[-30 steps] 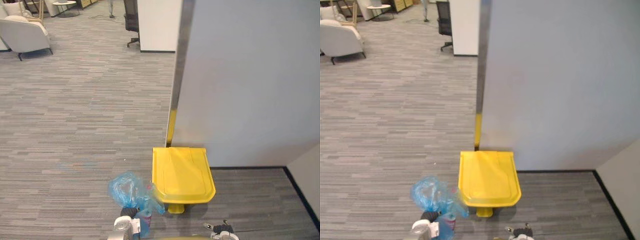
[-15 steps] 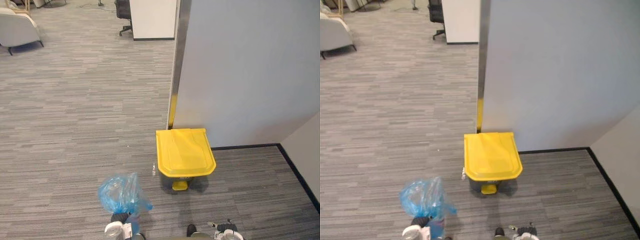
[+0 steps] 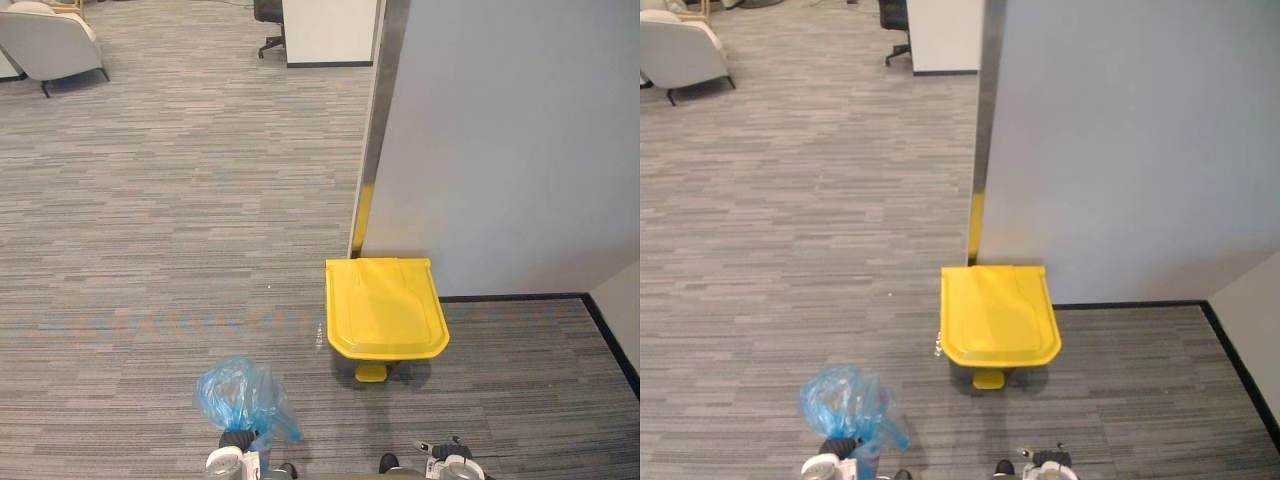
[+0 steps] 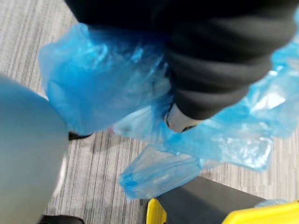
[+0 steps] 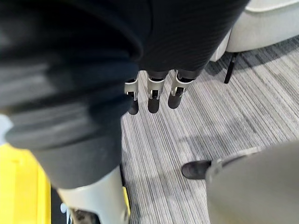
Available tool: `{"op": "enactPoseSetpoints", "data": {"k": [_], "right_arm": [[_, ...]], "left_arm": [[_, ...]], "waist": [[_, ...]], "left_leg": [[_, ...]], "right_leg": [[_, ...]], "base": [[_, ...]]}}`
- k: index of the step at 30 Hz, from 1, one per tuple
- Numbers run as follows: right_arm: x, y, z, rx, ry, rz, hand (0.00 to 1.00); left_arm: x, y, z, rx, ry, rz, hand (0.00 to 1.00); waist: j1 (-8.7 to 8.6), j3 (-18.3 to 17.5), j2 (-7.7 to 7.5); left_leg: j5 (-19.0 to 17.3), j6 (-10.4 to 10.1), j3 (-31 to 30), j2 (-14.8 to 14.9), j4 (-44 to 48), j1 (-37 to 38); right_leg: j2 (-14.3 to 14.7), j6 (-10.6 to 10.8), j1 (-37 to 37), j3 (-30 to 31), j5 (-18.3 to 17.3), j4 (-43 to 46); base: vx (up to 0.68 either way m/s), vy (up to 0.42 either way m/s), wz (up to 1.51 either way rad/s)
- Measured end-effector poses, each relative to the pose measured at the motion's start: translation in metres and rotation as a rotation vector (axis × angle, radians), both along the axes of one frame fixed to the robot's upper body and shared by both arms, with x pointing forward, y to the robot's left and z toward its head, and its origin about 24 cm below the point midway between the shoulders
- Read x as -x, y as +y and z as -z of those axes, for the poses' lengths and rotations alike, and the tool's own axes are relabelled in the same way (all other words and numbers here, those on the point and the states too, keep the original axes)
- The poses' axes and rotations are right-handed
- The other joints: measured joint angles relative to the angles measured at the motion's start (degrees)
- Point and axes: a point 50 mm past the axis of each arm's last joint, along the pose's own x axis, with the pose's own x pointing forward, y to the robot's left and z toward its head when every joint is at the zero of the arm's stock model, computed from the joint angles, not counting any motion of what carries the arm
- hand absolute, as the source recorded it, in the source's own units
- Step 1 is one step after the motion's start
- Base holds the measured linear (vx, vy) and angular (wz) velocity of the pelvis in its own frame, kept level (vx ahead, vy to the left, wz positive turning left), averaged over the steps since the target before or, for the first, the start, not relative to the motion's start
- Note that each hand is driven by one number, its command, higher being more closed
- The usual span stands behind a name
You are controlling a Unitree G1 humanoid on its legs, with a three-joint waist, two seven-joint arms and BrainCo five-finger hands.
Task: Gather rubbish on tea table into small bin, then transfer packed bag to large trash can.
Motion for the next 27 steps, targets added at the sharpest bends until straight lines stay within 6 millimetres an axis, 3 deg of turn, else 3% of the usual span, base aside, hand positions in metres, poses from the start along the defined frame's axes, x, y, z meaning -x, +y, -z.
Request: {"op": "enactPoseSetpoints", "data": {"k": [2,3,4,5,7,10,12,13,14,15,16,18,20,23,27], "right_arm": [[-0.001,0.003,0.0,-0.004,-0.005,-0.001,0.0],[-0.004,0.002,-0.002,-0.002,-0.022,0.0,0.0],[-0.006,0.001,-0.003,0.002,-0.03,0.002,0.0],[-0.009,0.0,-0.005,0.006,-0.052,0.004,0.0],[-0.011,0.0,-0.005,0.008,-0.057,0.001,0.0],[-0.023,0.0,-0.011,0.017,-0.1,-0.005,0.0],[-0.021,-0.001,-0.01,0.021,-0.094,0.003,0.0],[-0.023,-0.005,-0.011,0.028,-0.096,0.014,0.0],[-0.028,-0.009,-0.014,0.038,-0.116,0.026,0.0],[-0.036,-0.013,-0.019,0.052,-0.153,0.036,0.0],[-0.037,-0.014,-0.02,0.053,-0.158,0.037,0.0],[-0.04,-0.011,-0.022,0.051,-0.179,0.038,0.0],[-0.042,-0.009,-0.023,0.046,-0.181,0.025,0.0],[-0.05,-0.004,-0.025,0.045,-0.194,-0.018,0.0],[-0.071,0.013,-0.031,0.04,-0.237,-0.132,0.0]], "left_arm": [[-0.003,0.003,-0.002,-0.008,-0.009,0.001,1.0],[-0.007,0.001,-0.002,-0.001,-0.02,-0.005,1.0],[-0.009,-0.001,-0.003,0.004,-0.026,-0.006,1.0],[-0.01,0.0,-0.003,0.005,-0.026,-0.022,1.0],[-0.011,0.003,-0.004,-0.011,-0.028,-0.031,1.0],[-0.018,-0.001,-0.006,-0.008,-0.04,-0.031,1.0],[-0.023,-0.007,-0.006,0.011,-0.052,-0.033,1.0],[-0.028,-0.014,-0.008,0.027,-0.064,-0.031,1.0],[-0.033,-0.02,-0.009,0.042,-0.079,-0.026,1.0],[-0.04,-0.026,-0.012,0.056,-0.1,-0.019,1.0],[-0.043,-0.028,-0.013,0.06,-0.106,-0.016,1.0],[-0.044,-0.03,-0.013,0.06,-0.111,-0.008,1.0],[-0.046,-0.031,-0.014,0.06,-0.115,0.0,1.0],[-0.055,-0.032,-0.019,0.06,-0.145,0.005,1.0],[-0.075,-0.034,-0.031,0.057,-0.225,0.019,1.0]], "waist": [[-0.09,0.67,-1.6],[-0.14,1.33,-1.5],[-0.15,1.7,-1.27],[-0.14,1.94,-1.06],[0.31,2.38,-1.33],[0.43,3.87,-1.42],[0.43,4.25,-1.91],[0.82,5.14,-0.57],[0.87,5.94,1.16],[0.42,6.85,2.49],[0.32,6.99,2.64],[0.5,7.15,2.67],[0.65,6.89,2.58],[0.65,6.82,2.59],[1.88,6.32,1.83]], "left_leg": [[-3.24,0.89,-1.13,-0.46,3.05,-0.06],[-4.74,1.57,-1.64,-0.52,4.92,0.33],[-4.89,1.72,-1.83,-0.45,5.23,0.65],[-6.51,2.06,-2.23,1.16,8.04,0.95],[-8.43,1.86,-2.18,2.93,10.44,1.49],[-14.02,0.11,-1.26,5.15,16.87,1.87],[-18.01,-1.3,-2.22,4.94,21.17,2.09],[-20.02,-2.09,-2.39,6.19,22.07,3.2],[-20.38,-2.7,-2.55,7.33,21.66,3.76],[-20.4,-2.72,-3.67,7.81,19.96,4.24],[-20.32,-2.59,-3.82,7.91,18.97,4.82],[-18.23,-1.34,-3.9,8.53,16.8,7.64],[-16.46,-1.36,-3.63,8.93,17.29,7.63],[-15.63,-2.24,-3.51,10.02,18.54,4.6],[-15.41,-2.52,-4.13,10.21,26.68,-7.1]], "right_leg": [[-2.14,0.39,-2.18,0.1,-3.98,8.95],[-3.48,0.11,-5.94,-0.07,-4.43,19.38],[-3.78,0.01,-8.07,-0.11,-4.12,23.41],[-2.93,-0.81,-13.21,0.12,-6.0,29.82],[-1.09,-1.54,-16.56,-1.45,-5.99,26.61],[1.87,-0.14,-20.73,-1.64,-0.58,10.41],[1.73,-0.26,-20.53,-1.14,-1.64,10.64],[2.41,0.85,-20.46,-1.19,-1.44,12.42],[3.21,1.37,-20.75,-1.8,-2.86,14.36],[3.39,0.15,-21.64,-2.88,-3.88,16.91],[3.47,-0.32,-22.13,-3.06,-4.54,18.26],[3.52,-1.36,-22.75,-3.45,-9.35,23.96],[3.4,-1.74,-22.67,-4.23,-11.17,25.01],[3.36,-3.22,-23.2,-6.02,-10.23,23.59],[2.34,-4.2,-28.95,-7.0,-7.83,22.21]], "base": [[-0.08,0.019,0.13],[-0.05,0.006,0.11],[-0.03,0.016,0.17],[0.06,0.021,0.12],[0.12,-0.017,0.0],[0.2,-0.119,-0.03],[0.35,-0.233,0.2],[0.31,-0.173,0.1],[0.43,-0.231,0.22],[0.24,-0.122,0.29],[0.29,-0.149,0.23],[0.28,-0.144,0.07],[0.22,-0.141,0.02],[0.1,-0.096,0.23],[0.0,-0.029,0.24]]}}
